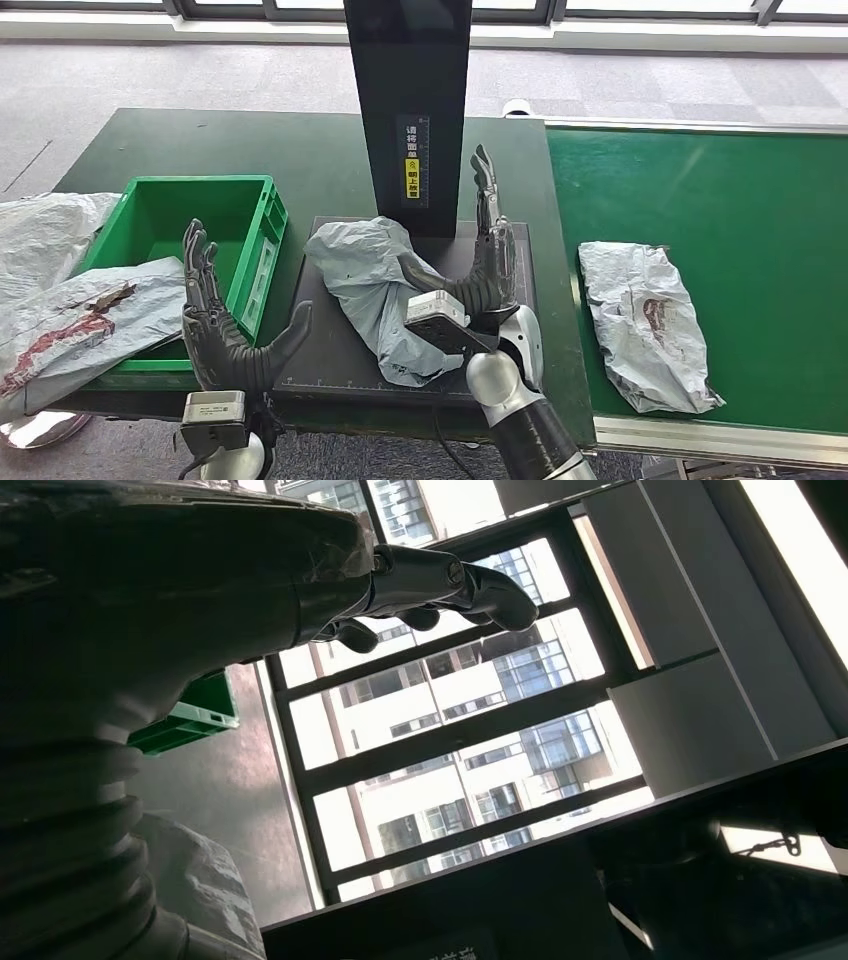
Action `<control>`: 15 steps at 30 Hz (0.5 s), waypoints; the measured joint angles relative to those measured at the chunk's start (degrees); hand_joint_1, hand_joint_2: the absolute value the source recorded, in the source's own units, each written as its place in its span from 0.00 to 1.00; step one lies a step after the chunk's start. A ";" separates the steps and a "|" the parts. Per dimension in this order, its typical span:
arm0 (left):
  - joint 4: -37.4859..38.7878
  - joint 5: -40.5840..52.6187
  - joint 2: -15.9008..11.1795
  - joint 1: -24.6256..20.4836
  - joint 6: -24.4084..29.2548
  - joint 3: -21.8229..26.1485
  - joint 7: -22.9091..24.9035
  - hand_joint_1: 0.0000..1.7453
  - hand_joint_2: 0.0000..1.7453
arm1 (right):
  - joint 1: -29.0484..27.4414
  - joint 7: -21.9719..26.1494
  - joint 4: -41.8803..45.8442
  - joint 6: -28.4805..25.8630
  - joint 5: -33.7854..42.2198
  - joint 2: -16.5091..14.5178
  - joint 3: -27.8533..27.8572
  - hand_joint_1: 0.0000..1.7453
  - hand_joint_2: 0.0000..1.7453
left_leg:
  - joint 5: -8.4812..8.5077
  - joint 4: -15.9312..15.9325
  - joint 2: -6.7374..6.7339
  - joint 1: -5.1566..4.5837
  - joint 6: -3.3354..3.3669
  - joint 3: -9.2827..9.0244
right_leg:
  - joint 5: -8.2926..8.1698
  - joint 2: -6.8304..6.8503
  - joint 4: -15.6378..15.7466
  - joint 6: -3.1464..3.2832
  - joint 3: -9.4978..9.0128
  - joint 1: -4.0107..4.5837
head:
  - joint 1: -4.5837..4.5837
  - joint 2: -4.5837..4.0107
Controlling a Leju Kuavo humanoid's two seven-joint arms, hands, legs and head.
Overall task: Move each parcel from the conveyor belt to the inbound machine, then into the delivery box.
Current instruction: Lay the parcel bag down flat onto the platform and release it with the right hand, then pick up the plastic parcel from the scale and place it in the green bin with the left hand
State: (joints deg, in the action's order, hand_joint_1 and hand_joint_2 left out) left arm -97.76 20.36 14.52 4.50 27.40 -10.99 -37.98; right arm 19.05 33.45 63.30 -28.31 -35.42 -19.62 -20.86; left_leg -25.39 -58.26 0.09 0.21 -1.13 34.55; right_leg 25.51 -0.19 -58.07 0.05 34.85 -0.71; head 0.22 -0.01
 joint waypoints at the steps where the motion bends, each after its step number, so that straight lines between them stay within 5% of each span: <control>1: -0.13 0.21 0.01 0.16 0.21 0.00 0.16 0.00 1.00 | -0.53 0.21 1.23 -0.28 0.23 0.02 0.06 0.00 1.00 | 0.00 0.00 0.00 0.00 0.00 0.00 | 0.00 0.00 0.00 0.00 0.00 0.00 | 0.00 0.00; 15: -0.50 1.23 0.03 0.64 0.58 0.00 0.90 0.00 1.00 | -3.48 1.98 11.52 -4.19 0.21 0.56 0.88 0.00 1.00 | -0.01 0.00 0.00 0.00 0.00 0.00 | 0.01 -0.02 0.00 0.00 0.02 0.00 | 0.00 0.01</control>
State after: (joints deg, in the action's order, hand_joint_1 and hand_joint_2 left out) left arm -98.25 21.59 14.55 5.14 27.98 -10.99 -37.09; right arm 15.58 35.43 74.83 -32.50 -35.22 -19.06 -19.98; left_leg -25.40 -58.26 0.09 0.21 -1.13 34.55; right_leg 25.52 -0.21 -58.07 0.05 34.87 -0.71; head 0.22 0.00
